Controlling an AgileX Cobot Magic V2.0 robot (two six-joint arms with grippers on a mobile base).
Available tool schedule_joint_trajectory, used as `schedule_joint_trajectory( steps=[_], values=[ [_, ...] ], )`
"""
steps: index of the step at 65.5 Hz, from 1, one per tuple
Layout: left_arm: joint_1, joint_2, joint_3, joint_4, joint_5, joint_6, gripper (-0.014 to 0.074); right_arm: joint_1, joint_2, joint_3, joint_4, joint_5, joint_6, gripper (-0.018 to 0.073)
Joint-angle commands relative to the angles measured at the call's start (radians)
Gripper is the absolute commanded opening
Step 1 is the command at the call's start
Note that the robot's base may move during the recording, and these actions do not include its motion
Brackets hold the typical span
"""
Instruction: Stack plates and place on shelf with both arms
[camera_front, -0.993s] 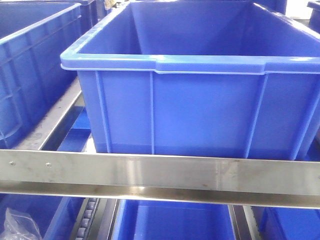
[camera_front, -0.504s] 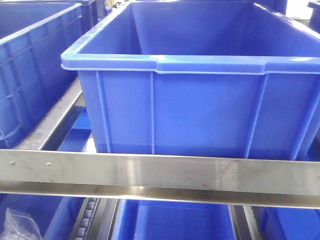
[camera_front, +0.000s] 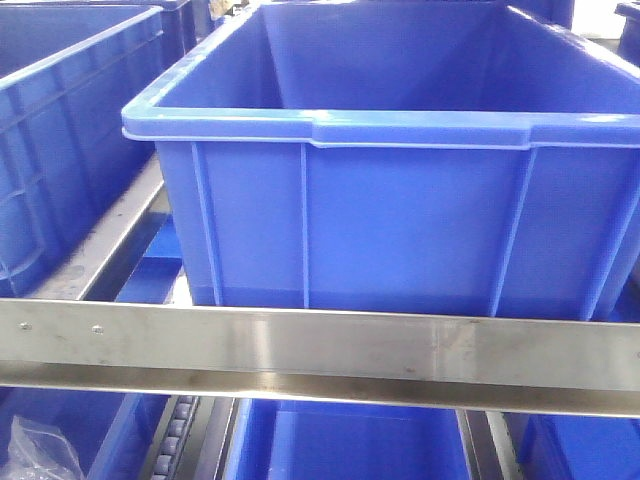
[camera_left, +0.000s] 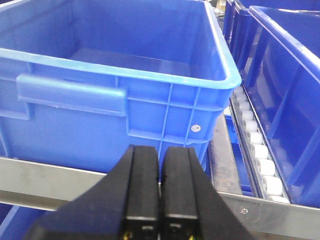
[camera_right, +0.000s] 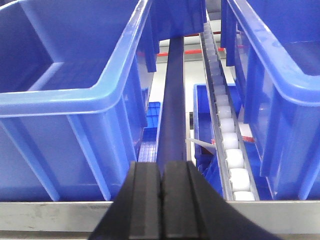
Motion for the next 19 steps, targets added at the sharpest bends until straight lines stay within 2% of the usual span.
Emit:
schedule_joint_trajectory(
  steps=[1,19],
  values=[
    [0.001,-0.022,0.002,-0.010,-0.089,-0.001,0.0088,-0.004,-0.018,0.000,-0.012,-0.088,-0.003,0.0055],
    [0.001,-0.022,0.002,-0.010,-0.089,-0.001,0.0088,-0.004,-0.018,0.000,-0.012,-0.088,-0.003,0.0055]
  ],
)
